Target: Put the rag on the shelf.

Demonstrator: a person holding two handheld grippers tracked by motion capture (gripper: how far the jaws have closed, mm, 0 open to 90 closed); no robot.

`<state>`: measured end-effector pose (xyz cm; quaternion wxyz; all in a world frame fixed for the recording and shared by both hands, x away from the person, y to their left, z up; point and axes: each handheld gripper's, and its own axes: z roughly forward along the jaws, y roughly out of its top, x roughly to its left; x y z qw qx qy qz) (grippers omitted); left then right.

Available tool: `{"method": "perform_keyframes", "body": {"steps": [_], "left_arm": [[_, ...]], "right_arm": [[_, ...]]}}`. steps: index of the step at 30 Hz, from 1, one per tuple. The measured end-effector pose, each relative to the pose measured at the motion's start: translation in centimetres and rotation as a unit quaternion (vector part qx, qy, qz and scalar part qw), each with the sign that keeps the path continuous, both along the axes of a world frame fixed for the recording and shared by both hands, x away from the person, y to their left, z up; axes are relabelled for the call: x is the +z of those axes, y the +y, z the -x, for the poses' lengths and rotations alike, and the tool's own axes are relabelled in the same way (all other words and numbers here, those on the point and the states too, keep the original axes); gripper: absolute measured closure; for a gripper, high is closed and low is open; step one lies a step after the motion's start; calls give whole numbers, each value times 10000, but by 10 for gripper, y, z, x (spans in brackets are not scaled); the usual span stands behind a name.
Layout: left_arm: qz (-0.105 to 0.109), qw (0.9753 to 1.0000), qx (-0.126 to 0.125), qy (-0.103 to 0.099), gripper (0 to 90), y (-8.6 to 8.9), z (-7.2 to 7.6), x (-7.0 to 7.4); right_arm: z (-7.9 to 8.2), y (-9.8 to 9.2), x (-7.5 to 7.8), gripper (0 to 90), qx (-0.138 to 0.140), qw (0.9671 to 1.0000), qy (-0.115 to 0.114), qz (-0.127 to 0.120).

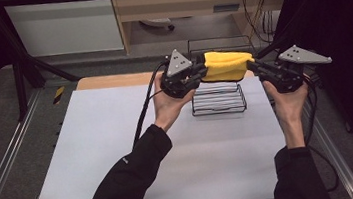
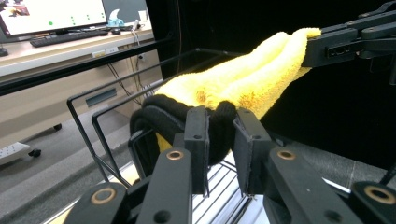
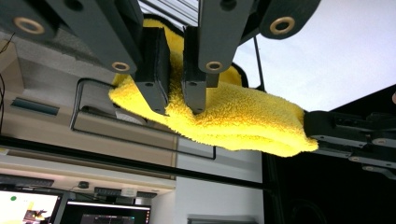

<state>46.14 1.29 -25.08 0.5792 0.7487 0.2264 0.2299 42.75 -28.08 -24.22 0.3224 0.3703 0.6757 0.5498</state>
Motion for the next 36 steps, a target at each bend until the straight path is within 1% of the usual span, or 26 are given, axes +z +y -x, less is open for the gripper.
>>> {"method": "perform_keyframes", "body": {"steps": [4, 6, 7, 9, 11, 13, 15, 17, 20, 22, 24, 27, 30, 32, 34, 35, 36], "left_arm": [[-119, 9999, -57, 111, 713, 2, 3, 1], [-129, 9996, -104, 211, 674, 4, 4, 3], [-116, 9996, -131, 227, 658, 5, 5, 5], [-84, 9997, -152, 187, 620, 7, 8, 10], [-81, 9998, -115, 146, 613, 9, 9, 15], [-57, 9997, -116, 224, 631, 8, 7, 17], [-89, 9993, -77, 360, 657, 4, 4, 15], [-141, 9986, -86, 507, 716, 0, 0, 10], [-274, 9977, 19, 622, 802, -7, -5, 2], [-303, 9969, 39, 727, 860, -10, -9, -3], [-322, 9961, 36, 815, 898, -11, -12, -7], [-385, 9954, 66, 872, 900, -12, -14, -13], [-478, 9950, 112, 865, 900, -14, -15, -17], [-525, 9945, 104, 897, 900, -16, -17, -20], [-581, 9944, 120, 872, 900, -19, -18, -24], [-595, 9944, 125, 864, 900, -20, -19, -26], [-599, 9943, 134, 873, 900, -22, -21, -27]], "right_arm": [[1, -2, -7, 825, 53, 10000, 48, 47], [1, -3, -11, 824, 77, 9999, 75, 68], [1, -3, -13, 824, 78, 9999, 86, 67], [1, -4, -16, 822, 94, 9999, 109, 92], [1, -3, -19, 820, 115, 9998, 117, 146], [2, -2, -21, 818, 123, 9997, 123, 183], [3, -1, -23, 816, 133, 9996, 107, 209], [3, -2, -25, 813, 149, 9996, 102, 202], [4, -3, -28, 801, 173, 9995, 111, 231], [4, -3, -31, 791, 187, 9994, 127, 263], [5, -4, -33, 773, 212, 9994, 135, 257], [6, -4, -33, 722, 267, 9993, 166, 219], [8, -2, -29, 640, 277, 9993, 178, 191], [9, 0, -25, 633, 358, 9992, 164, 84], [8, 3, -22, 638, 387, 9991, 148, 7], [7, 5, -22, 651, 410, 9990, 167, 21], [5, 7, -22, 702, 414, 9989, 206, 48]]}}
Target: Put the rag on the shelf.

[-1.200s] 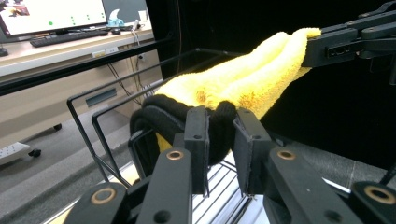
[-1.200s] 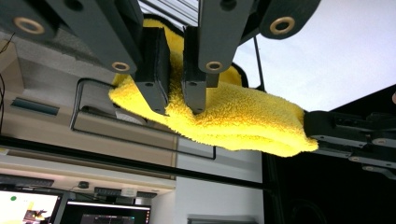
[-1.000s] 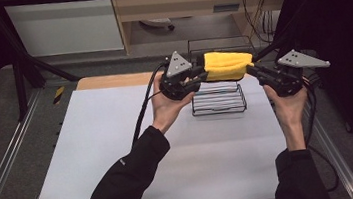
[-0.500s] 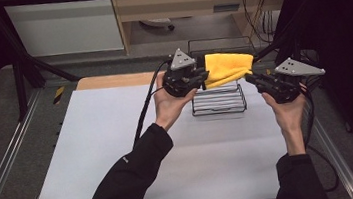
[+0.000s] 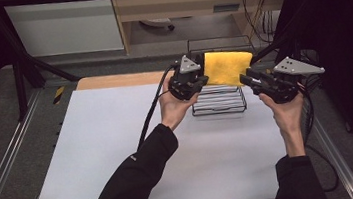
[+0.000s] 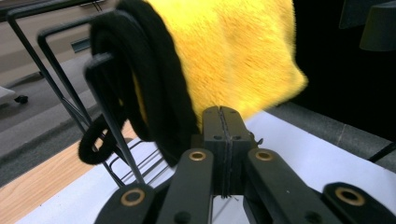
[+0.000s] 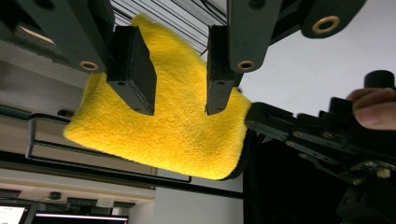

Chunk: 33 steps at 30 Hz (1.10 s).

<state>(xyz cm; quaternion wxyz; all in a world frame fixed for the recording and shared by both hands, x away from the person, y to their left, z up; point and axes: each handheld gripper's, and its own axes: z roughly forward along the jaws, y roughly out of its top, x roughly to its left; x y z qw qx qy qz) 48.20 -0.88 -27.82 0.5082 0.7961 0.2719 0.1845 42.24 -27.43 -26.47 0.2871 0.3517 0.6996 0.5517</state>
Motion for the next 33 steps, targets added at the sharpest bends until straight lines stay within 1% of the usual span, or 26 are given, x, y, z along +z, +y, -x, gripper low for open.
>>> {"method": "perform_keyframes", "body": {"steps": [3, 5, 7, 8, 10, 13, 17, 19, 21, 23, 25, 27, 29, 33], "left_arm": [[-59, 10000, 37, -12, 900, -4, -3, -5], [-91, 9999, 67, -69, 900, -5, -5, -7], [-95, 9999, 75, -96, 900, -5, -7, -8], [-108, 9998, 100, -104, 900, -6, -8, -9], [-109, 9998, 121, -85, 900, -5, -11, -11], [-72, 9999, 101, -43, 900, -4, -13, -12], [-17, 10000, 21, -43, 889, 2, -9, -9], [21, 10000, -46, -3, 841, 5, -5, -8], [10, 10000, -82, 9, 792, 9, -1, -6], [-43, 9999, -95, 14, 733, 14, 2, -5], [-111, 9999, -77, -24, 687, 20, 6, -4], [-123, 9999, -90, -8, 642, 27, 9, -4], [-142, 9998, -104, 38, 597, 35, 12, -6], [-200, 9997, -129, 109, 497, 52, 19, -12]], "right_arm": [[-10, 4, -9, 818, -80, 9996, 265, -28], [-19, 5, -19, 850, -264, 9987, 440, 49], [-25, 4, -28, 861, -408, 9978, 511, 59], [-28, 3, -32, 866, -461, 9974, 555, 19], [-33, 2, -37, 867, -566, 9967, 574, -31], [-35, 1, -40, 856, -595, 9966, 569, -39], [-28, 0, -36, 807, -483, 9976, 497, -32], [-22, 1, -33, 762, -402, 9981, 470, -18], [-17, 1, -29, 720, -334, 9984, 445, -16], [-11, 2, -25, 658, -268, 9987, 431, -27], [-6, 3, -22, 609, -231, 9987, 452, -79], [-1, 5, -20, 546, -193, 9986, 478, -114], [2, 6, -20, 500, -153, 9984, 536, -127], [9, 10, -24, 406, -53, 9977, 641, -233]]}}
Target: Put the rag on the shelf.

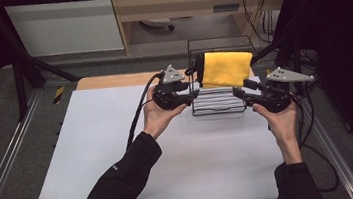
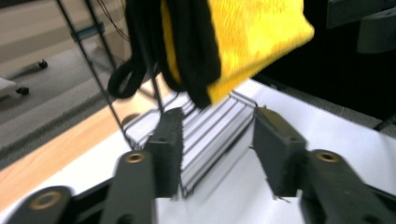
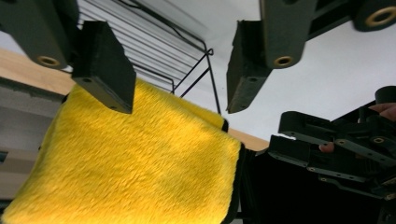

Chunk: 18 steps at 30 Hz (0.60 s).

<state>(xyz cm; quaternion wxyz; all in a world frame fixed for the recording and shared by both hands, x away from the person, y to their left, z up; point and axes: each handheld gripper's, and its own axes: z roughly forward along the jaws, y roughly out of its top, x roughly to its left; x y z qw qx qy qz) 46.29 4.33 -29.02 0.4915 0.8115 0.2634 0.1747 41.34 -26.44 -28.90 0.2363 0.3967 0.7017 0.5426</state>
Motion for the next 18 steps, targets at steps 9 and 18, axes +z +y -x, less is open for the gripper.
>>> {"method": "perform_keyframes", "body": {"steps": [9, 18], "left_arm": [[90, 9997, 145, 181, 271, 47, 18, -19], [63, 9991, 330, 239, 129, 100, 43, -43]], "right_arm": [[12, 12, -14, 201, 10, 9997, 151, 167], [22, 20, -27, 90, 39, 9993, 296, 222]]}}
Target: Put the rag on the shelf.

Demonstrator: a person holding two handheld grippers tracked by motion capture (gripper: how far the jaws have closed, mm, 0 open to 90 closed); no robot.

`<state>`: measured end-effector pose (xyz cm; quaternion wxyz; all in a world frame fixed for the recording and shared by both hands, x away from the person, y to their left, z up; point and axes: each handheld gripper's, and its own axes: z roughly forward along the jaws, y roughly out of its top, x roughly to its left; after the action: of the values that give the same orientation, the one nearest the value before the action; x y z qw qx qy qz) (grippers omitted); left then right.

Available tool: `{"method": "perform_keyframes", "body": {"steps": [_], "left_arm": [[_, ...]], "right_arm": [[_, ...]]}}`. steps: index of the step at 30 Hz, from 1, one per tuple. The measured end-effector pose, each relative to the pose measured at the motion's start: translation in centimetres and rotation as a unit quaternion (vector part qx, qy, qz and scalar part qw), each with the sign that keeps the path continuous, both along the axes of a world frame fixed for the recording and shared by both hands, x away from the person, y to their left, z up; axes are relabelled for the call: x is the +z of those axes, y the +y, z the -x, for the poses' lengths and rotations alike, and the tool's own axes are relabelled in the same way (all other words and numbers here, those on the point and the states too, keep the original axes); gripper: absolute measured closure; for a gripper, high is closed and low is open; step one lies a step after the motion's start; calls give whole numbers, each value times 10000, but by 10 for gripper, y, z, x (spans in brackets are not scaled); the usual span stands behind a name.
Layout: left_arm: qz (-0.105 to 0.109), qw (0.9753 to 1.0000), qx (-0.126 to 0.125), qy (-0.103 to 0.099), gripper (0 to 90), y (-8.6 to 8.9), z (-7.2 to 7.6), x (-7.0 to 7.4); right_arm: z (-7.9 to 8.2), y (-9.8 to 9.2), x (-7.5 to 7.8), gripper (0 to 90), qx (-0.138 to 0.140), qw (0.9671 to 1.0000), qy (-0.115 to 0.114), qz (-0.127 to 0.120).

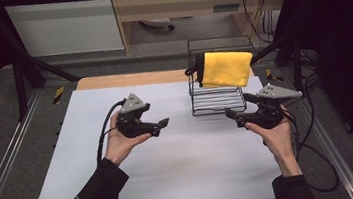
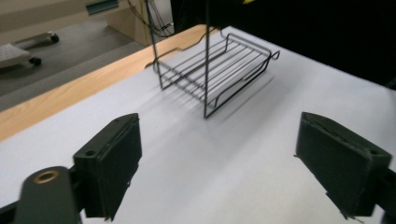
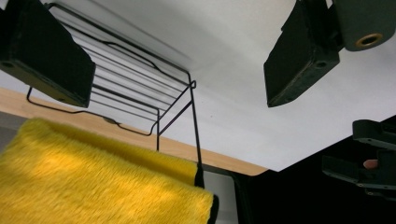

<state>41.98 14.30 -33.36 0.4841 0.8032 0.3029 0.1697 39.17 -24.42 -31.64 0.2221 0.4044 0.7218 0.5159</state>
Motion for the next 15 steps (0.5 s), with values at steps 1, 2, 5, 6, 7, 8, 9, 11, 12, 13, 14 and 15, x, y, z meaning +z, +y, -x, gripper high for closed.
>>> {"method": "perform_keyframes", "body": {"steps": [1, 2, 5, 6, 7, 8, 9, 11, 12, 13, 14, 15], "left_arm": [[0, 10000, 38, 15, 119, 6, 3, -3], [-7, 10000, 47, 44, 113, 12, 5, -6], [-30, 9999, 93, 124, 93, 31, 14, -18], [-10, 9998, 125, 165, 91, 37, 16, -21], [-5, 9997, 159, 204, 88, 43, 18, -25], [9, 9995, 191, 247, 85, 48, 20, -29], [29, 9993, 221, 291, 81, 53, 23, -33], [27, 9990, 289, 348, 70, 63, 26, -41], [20, 9988, 328, 370, 65, 67, 28, -44], [21, 9986, 365, 379, 64, 71, 30, -48], [2, 9985, 401, 383, 63, 75, 32, -52], [-5, 9983, 439, 390, 63, 78, 34, -57]], "right_arm": [[1, 1, -3, 80, 5, 10000, 10, -7], [2, 2, -5, 75, 2, 10000, 31, -9], [6, 5, -14, 62, 65, 9999, 101, 8], [7, 5, -18, 62, 79, 9999, 113, 8], [8, 6, -22, 57, 97, 9999, 136, 20], [9, 7, -25, 52, 115, 9998, 164, 21], [9, 8, -29, 52, 128, 9997, 194, 19], [11, 9, -37, 47, 161, 9996, 233, 23], [11, 10, -40, 44, 176, 9995, 268, 35], [12, 10, -44, 44, 207, 9993, 303, 51], [12, 11, -49, 41, 216, 9992, 343, 51], [13, 11, -53, 39, 237, 9990, 375, 71]]}}
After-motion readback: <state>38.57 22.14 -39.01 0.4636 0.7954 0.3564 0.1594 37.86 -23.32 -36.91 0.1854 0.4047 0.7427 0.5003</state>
